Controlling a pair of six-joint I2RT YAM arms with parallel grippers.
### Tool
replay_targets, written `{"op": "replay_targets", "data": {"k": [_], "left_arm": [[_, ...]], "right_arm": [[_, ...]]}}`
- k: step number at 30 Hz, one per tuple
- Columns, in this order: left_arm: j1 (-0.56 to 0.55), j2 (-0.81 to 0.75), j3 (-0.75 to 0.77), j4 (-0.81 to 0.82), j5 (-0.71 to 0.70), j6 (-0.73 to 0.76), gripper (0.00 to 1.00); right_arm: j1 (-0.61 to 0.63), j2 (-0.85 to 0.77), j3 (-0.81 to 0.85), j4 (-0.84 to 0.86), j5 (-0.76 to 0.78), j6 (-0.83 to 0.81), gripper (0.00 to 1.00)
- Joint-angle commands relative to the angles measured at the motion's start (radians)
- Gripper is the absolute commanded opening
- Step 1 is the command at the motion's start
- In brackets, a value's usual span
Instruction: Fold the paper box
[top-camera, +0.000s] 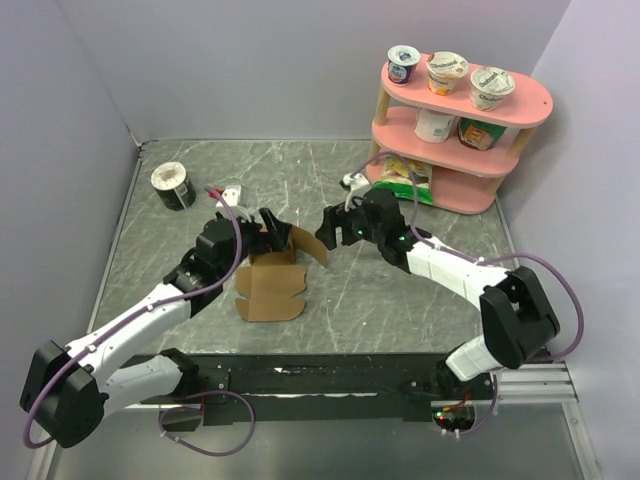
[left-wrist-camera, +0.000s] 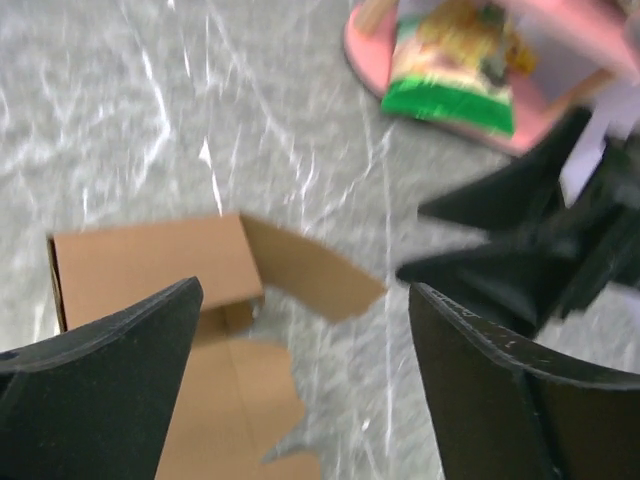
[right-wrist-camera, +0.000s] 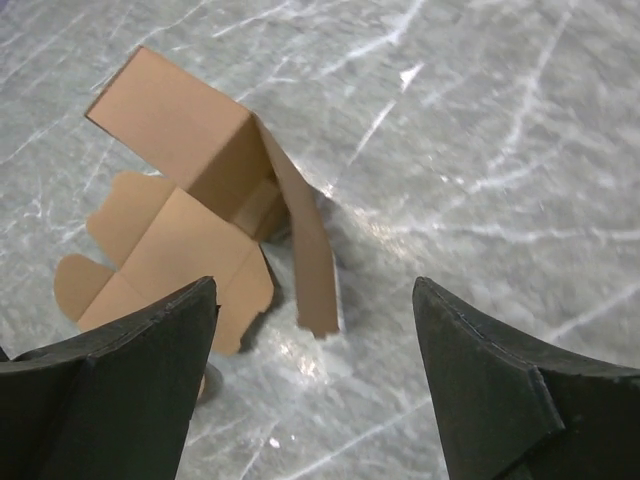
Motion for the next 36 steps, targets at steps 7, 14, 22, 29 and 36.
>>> {"op": "replay_targets", "data": {"k": [7, 14, 22, 29, 36], "left_arm": [[-0.221, 0.053, -0.126, -0.067, -0.121, -0.098, 0.68], [-0.252, 0.154, -0.193, 0.019, -0.133, -0.196, 0.54], [-0.258, 0.327, -0.173, 0.186, -0.153, -0.202, 0.37], [-0.258, 0.494, -0.146, 0.278, -0.171, -0.222, 0.29], [-0.258, 0.584, -0.135, 0.259, -0.185, -0.240, 0.23]], "right_arm": [[0.048, 0.141, 0.146, -0.179, 0.073, -0.039, 0.76], [0.084, 0.180, 0.174, -0.218, 0.101, -0.033, 0.58], [0.107, 0.167, 0.151, -0.224, 0.156, 0.000, 0.43], [0.111, 0.183, 0.153, -0.216, 0.121, 0.010, 0.29], [0.121, 0.183, 0.165, -0.213, 0.083, 0.036, 0.13]]}}
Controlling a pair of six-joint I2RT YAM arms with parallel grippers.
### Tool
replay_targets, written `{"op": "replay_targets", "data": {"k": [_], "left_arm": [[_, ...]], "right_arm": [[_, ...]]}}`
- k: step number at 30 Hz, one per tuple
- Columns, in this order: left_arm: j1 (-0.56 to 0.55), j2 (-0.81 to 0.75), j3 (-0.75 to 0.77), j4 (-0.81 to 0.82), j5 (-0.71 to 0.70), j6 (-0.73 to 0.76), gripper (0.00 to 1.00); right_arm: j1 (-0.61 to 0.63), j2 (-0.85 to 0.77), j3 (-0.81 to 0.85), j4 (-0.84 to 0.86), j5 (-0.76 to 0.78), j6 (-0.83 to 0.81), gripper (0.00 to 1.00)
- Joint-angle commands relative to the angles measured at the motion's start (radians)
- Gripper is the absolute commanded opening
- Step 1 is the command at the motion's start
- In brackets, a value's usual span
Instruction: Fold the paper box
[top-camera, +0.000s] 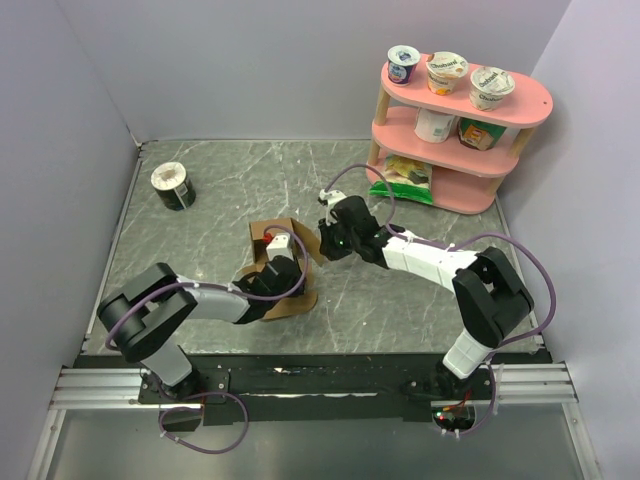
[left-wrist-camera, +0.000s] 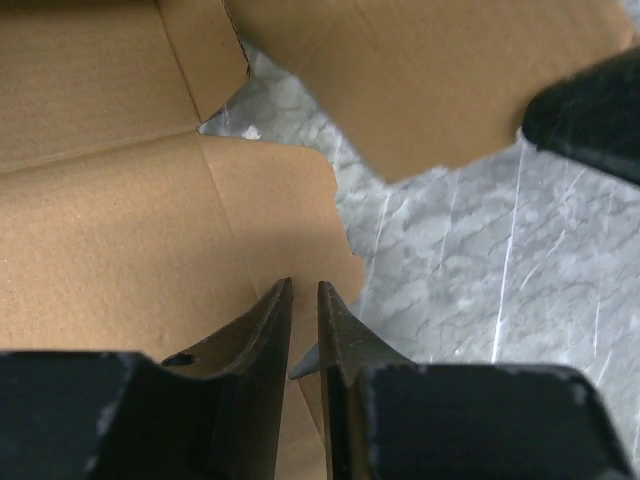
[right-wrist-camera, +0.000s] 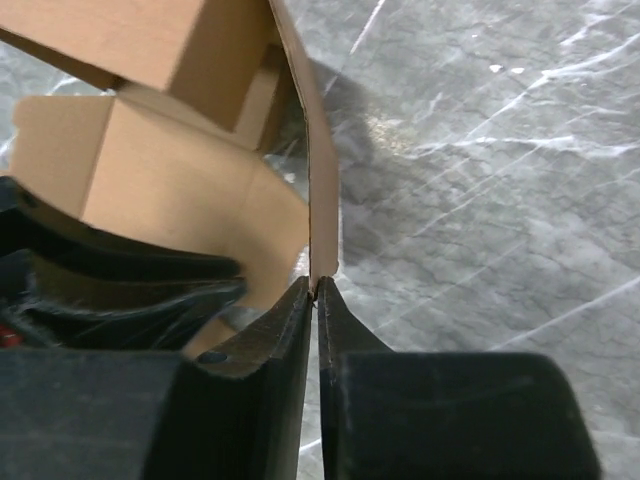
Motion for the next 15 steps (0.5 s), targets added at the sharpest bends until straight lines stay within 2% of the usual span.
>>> {"op": "replay_targets", "data": {"k": [1, 10, 13, 15], "left_arm": [[-0.005, 0.035, 0.001, -0.018, -0.018, -0.032, 0.23], [-0.005, 0.016, -0.059, -0.009, -0.012, -0.054, 0.23], [-0.004, 0.011, -0.068, -0.003, -0.009, -0.046, 0.23], [-0.005, 0.005, -0.076, 0.000, -0.006, -0.040, 0.23]], "right_arm": [[0.023, 0.006, 0.045, 0.012, -0.027, 0.035, 0.12], [0.052, 0.024, 0.059, -0.005, -0.056, 0.105, 0.12], [0.063, 0.047, 0.056, -0.001, -0.060, 0.125, 0.15], [0.066, 0.056, 0.056, -0.011, -0.053, 0.133, 0.21]]}}
